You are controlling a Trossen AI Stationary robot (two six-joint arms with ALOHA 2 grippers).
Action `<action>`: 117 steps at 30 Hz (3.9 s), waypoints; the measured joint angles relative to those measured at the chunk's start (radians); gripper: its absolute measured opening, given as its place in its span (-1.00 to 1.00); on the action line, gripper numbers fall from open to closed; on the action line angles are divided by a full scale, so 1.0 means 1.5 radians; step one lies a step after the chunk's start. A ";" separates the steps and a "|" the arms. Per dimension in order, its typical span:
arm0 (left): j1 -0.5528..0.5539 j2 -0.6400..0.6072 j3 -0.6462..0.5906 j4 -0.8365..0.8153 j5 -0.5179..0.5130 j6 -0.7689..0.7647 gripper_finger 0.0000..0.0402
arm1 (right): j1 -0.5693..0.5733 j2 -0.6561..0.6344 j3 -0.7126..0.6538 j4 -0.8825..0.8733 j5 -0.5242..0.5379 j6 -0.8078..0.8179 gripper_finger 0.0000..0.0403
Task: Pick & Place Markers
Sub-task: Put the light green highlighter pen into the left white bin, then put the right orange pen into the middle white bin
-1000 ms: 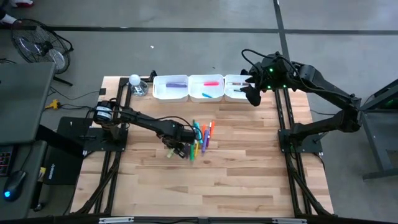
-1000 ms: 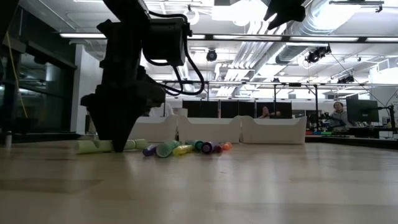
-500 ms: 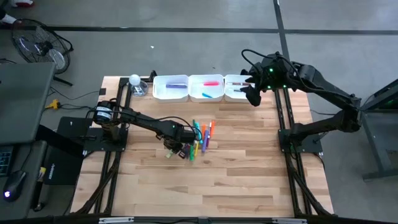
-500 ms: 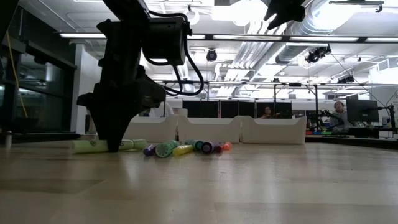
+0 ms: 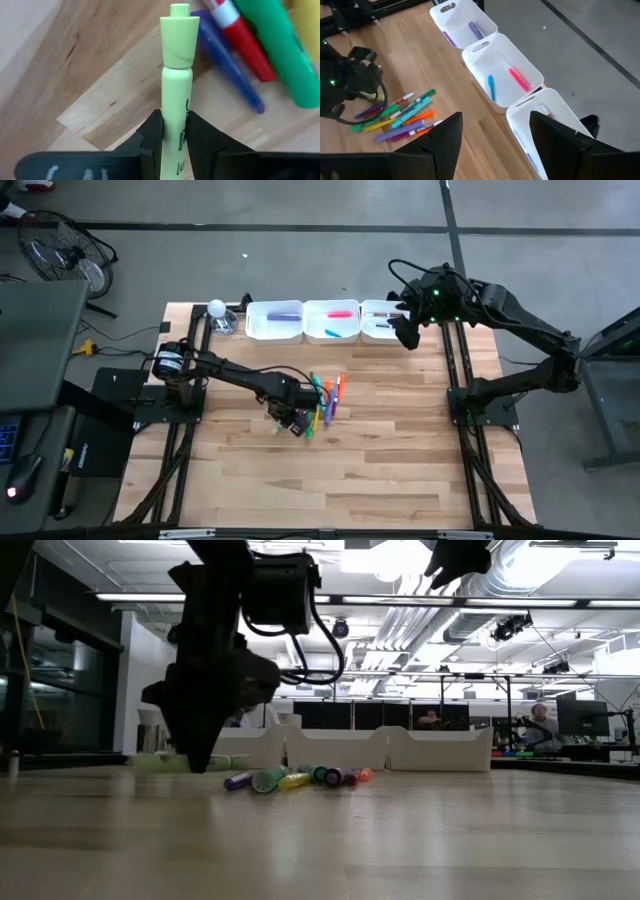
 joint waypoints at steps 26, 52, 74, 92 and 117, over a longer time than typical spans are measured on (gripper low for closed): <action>0.319 -0.003 0.257 -0.243 -0.141 0.456 -0.70 | -0.002 0.000 0.000 0.001 0.047 -0.016 0.10; 0.567 0.086 0.266 -0.165 -0.144 0.914 -0.69 | -0.030 0.000 0.000 0.001 0.097 0.096 0.10; 0.555 0.120 0.266 -0.141 -0.175 1.059 -0.44 | -0.090 0.000 0.000 0.007 0.102 0.088 0.10; 0.543 0.120 0.325 -0.278 -0.173 0.880 -0.29 | -0.091 0.000 0.000 0.006 0.076 -0.029 0.10; 0.335 -0.122 0.188 -0.272 -0.159 0.440 -0.29 | -0.037 0.118 -0.001 -0.067 -0.020 0.020 0.10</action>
